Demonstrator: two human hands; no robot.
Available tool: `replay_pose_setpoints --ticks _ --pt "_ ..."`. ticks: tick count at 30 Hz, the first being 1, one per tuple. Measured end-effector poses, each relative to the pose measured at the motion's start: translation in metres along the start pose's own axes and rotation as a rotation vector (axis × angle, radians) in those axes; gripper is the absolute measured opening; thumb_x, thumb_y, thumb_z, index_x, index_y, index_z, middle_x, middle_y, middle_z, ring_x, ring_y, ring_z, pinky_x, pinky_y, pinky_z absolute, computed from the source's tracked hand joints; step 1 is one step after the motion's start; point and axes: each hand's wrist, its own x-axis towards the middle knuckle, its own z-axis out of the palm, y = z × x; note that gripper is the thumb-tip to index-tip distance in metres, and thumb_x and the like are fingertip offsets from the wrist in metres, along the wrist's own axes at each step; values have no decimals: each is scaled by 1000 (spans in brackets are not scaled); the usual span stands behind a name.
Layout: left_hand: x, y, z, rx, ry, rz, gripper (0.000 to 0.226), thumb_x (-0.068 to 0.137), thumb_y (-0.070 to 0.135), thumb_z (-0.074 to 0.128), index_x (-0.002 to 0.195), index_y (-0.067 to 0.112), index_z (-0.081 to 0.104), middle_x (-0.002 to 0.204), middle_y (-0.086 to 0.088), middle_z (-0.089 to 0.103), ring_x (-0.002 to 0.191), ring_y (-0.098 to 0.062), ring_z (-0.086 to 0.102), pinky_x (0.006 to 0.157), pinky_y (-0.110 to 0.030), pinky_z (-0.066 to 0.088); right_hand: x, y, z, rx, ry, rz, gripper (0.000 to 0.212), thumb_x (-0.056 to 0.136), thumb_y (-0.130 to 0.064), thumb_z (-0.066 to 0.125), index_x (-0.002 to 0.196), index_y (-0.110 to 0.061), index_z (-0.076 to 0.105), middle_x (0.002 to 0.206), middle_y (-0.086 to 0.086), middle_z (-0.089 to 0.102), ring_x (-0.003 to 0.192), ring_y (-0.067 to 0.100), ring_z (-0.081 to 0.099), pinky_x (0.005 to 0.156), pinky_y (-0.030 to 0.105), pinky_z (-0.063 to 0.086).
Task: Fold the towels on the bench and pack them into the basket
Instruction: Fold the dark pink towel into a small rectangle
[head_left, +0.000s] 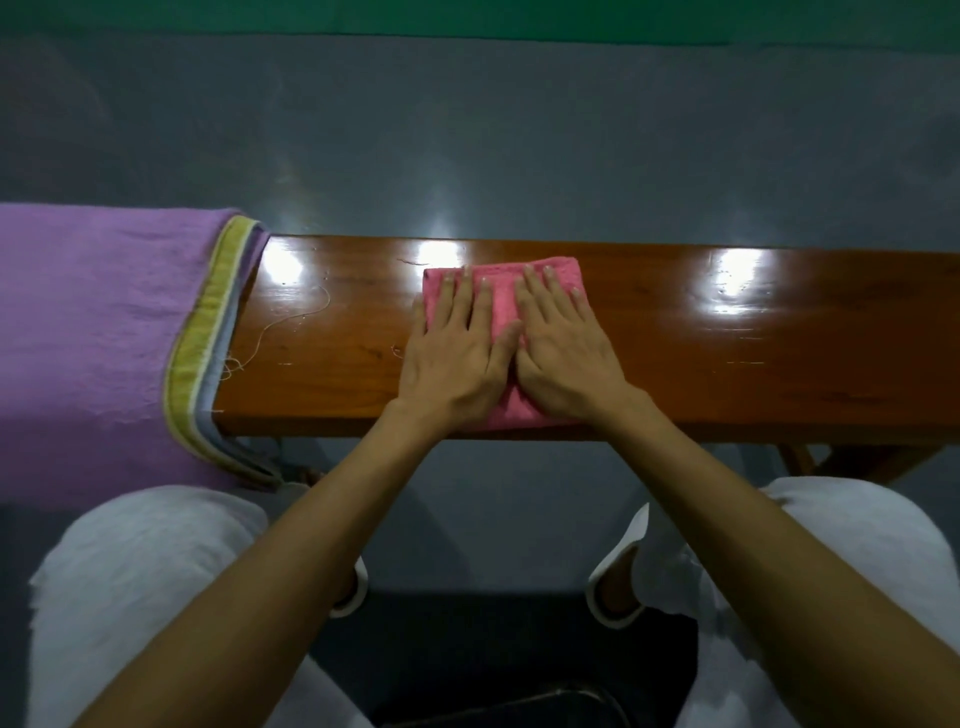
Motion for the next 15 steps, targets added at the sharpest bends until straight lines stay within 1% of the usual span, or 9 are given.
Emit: replay_pose_setpoints --ticks 3,6,9,15 --pt "2 -10 0 30 -7 -29 78 103 61 -2 163 12 -7 171 -8 -15 156 -21 -21 126 -47 -13 0 5 1 0 -17 48 71 104 -51 9 163 -12 -4 171 7 -10 157 21 -12 128 47 -2" --pt "1 -20 -2 55 -8 -38 76 103 57 1 163 11 -8 171 -8 -16 156 -22 -21 127 -49 -11 -1 12 -1 21 -29 116 72 106 -54 12 162 -13 -8 170 7 -14 156 22 -15 128 47 -2" --pt "-1 -27 -5 57 -18 -43 73 105 55 5 163 13 -10 171 -6 -17 156 -23 -19 127 -52 -8 -3 20 -4 40 -33 153 71 107 -52 14 162 -13 -9 170 7 -14 157 23 -13 128 47 -1" --pt "-2 -33 -6 60 -17 -25 69 107 51 9 163 16 -11 171 -5 -18 156 -23 -21 127 -53 -8 -5 22 -4 64 -33 167 69 108 -48 15 162 -15 -10 170 5 -14 157 24 -13 128 49 -2"
